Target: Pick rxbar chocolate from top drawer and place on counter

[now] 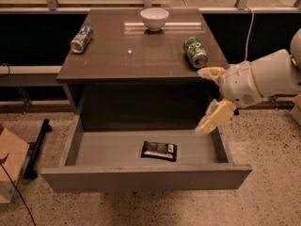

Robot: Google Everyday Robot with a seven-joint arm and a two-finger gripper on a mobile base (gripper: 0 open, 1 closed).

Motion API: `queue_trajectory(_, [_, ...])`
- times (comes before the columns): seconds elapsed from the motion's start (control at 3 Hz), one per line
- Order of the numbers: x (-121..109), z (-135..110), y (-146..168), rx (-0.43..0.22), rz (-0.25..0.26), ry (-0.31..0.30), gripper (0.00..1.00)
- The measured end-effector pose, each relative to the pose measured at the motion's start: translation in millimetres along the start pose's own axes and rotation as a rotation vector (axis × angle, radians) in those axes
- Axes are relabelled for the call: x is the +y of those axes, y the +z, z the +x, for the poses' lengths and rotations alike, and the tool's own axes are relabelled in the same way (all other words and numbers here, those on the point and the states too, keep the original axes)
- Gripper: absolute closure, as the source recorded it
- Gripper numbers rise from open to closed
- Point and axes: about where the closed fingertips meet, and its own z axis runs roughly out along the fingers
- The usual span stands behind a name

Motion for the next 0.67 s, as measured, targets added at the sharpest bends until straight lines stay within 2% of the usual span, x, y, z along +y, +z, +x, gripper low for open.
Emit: queue_trajectory(0.67, [-2.3, 9.5, 38.8, -0.092, -0.046, -0.011, 0.00])
